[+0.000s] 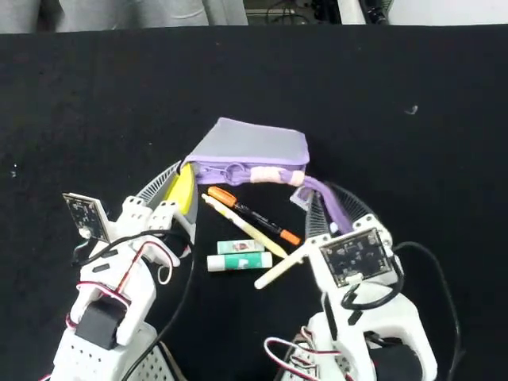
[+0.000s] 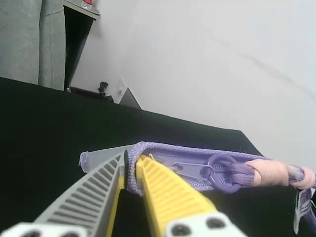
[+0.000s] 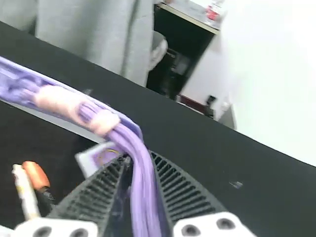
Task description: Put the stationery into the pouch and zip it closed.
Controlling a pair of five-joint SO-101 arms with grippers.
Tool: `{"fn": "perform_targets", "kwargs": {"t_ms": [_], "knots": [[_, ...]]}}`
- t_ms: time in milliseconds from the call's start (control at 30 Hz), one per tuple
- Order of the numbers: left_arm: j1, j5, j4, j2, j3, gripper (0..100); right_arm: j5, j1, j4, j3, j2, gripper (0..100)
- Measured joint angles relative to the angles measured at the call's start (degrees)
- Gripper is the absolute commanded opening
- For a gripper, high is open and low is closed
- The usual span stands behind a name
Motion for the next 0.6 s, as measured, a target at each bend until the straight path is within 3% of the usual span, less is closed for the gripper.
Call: {"fn": "perform_targets", "kwargs": {"t_ms": [433,600], "knots": [[-2.99,-0.09,0.00,0.00,0.00,3,0.79,12.40,0.00,-1.58,0.00,1.1],[-3.78,-0.09,0.00,0.00,0.00,3,0.79,13.98,0.00,-2.81,0.00,1.1]]}}
